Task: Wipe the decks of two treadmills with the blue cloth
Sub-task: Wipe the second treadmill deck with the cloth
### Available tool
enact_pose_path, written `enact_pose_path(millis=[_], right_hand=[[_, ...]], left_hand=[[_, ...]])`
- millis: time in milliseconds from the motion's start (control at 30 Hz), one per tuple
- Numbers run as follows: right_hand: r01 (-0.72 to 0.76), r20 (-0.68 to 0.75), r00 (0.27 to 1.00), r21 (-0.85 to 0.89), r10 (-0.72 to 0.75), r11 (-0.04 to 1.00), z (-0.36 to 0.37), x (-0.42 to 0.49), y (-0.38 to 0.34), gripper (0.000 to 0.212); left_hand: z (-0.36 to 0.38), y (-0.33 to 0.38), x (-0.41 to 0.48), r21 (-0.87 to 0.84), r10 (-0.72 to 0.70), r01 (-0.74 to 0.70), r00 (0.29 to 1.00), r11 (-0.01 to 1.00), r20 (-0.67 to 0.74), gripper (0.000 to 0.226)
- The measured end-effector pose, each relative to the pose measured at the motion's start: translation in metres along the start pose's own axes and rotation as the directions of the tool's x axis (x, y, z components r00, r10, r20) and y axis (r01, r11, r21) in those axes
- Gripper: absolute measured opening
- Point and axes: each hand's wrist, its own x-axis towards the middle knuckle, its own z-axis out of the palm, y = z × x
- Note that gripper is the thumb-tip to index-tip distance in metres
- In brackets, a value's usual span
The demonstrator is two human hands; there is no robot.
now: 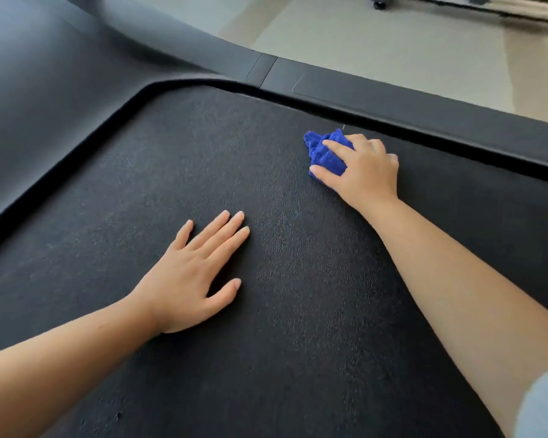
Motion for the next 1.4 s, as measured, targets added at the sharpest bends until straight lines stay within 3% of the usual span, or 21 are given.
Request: enact_pose_path(millis=[200, 367, 533, 633, 767, 867, 1000, 1133, 1233, 1333, 1400], right_hand=[[-0.062, 0.003, 0.998, 0.037, 0.062, 0.997, 0.002, 0.029, 0.013, 0.060], [0.129, -0.177, 0.978, 0.100, -0.110, 0.987, -0.012, -0.090, -0.017, 0.057], [0.240, -0.200, 0.956, 0.113, -0.214, 0.964, -0.019, -0.148, -0.025, 0.052], [0.161, -0.180, 0.973, 0.068, -0.147, 0.985, -0.016, -0.108, -0.014, 0.056], [-0.133, -0.041, 0.990, -0.006, 0.133, 0.991, -0.013, -0.035, 0.020, 0.063], [-0.199, 0.015, 0.980, -0.028, 0.200, 0.980, -0.014, -0.009, 0.033, 0.061], [-0.174, -0.028, 0.984, 0.018, 0.175, 0.985, -0.018, -0.057, 0.011, 0.059], [0.063, -0.132, 0.990, 0.069, -0.054, 0.996, -0.030, -0.173, -0.034, 0.053], [0.159, -0.140, 0.979, 0.088, -0.146, 0.983, -0.032, -0.196, -0.038, 0.052], [0.116, -0.128, 0.986, 0.066, -0.107, 0.991, -0.027, -0.152, -0.028, 0.057], [-0.046, -0.106, 0.993, 0.047, 0.051, 0.998, -0.023, -0.110, -0.023, 0.059]], left_hand=[[0.000, 0.001, -0.001, 0.027, 0.011, -0.010, 1.000, 1.000, -0.008, 0.067], [-0.001, 0.004, 0.000, 0.019, 0.000, 0.000, 1.000, 1.000, -0.013, 0.068], [-0.002, 0.004, -0.001, 0.004, -0.009, 0.009, 1.000, 1.000, -0.013, 0.068], [-0.001, 0.003, 0.000, 0.005, -0.006, 0.006, 1.000, 1.000, -0.019, 0.068], [0.000, 0.001, -0.001, 0.000, -0.004, 0.004, 1.000, 1.000, -0.023, 0.068], [0.000, 0.001, -0.001, -0.004, -0.002, 0.002, 1.000, 1.000, -0.023, 0.069], [0.000, 0.002, -0.001, -0.011, -0.015, 0.014, 1.000, 1.000, -0.020, 0.069], [-0.002, 0.003, -0.002, -0.016, -0.028, 0.028, 1.000, 0.999, -0.004, 0.070], [-0.003, 0.003, -0.002, -0.011, -0.034, 0.034, 0.999, 0.999, 0.007, 0.072], [-0.003, 0.002, -0.001, -0.014, -0.038, 0.038, 0.999, 0.999, 0.004, 0.074], [-0.002, 0.003, -0.001, -0.005, -0.036, 0.037, 0.999, 0.999, 0.012, 0.075]])
